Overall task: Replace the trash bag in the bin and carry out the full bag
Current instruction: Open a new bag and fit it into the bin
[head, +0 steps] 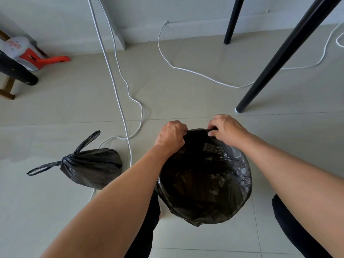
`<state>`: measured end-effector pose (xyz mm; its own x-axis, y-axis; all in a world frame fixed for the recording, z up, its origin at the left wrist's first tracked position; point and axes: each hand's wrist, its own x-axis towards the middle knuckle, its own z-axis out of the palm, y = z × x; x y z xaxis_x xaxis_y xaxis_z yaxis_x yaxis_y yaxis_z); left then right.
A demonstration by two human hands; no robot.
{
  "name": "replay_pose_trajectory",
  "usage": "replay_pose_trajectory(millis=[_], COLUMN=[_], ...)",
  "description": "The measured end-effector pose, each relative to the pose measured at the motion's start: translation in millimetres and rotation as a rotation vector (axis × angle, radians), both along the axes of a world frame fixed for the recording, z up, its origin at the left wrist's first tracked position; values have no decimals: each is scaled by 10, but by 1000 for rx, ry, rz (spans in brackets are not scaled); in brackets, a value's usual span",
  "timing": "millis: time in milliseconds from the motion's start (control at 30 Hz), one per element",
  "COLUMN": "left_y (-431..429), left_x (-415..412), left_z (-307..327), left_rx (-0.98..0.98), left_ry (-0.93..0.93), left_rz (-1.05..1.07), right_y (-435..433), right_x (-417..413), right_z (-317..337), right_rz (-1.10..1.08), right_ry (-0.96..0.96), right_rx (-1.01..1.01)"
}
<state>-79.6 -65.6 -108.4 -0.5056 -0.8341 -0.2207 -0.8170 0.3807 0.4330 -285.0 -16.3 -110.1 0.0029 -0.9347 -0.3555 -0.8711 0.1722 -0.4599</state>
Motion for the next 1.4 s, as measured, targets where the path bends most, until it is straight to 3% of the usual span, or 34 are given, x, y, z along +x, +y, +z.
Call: replay_pose_trajectory(millis=[533,800,1100,1400], left_y=[-8,-138,-59,-12], left_x=[16,81,-81,-161], left_z=[60,206,150,37], left_rx=[4,151,93,93], left_ry=[-161,-330,31,82], left_rz=[-39,-31,-29,25], right_y=[123,240,195,151], right_x=[-77,-132,0,36], right_z=[20,87,106,54], right_rz=[-95,-186,-152,-122], right_ry=[10,-78,-132,-163], right_rx=[-5,-44,-32,-87])
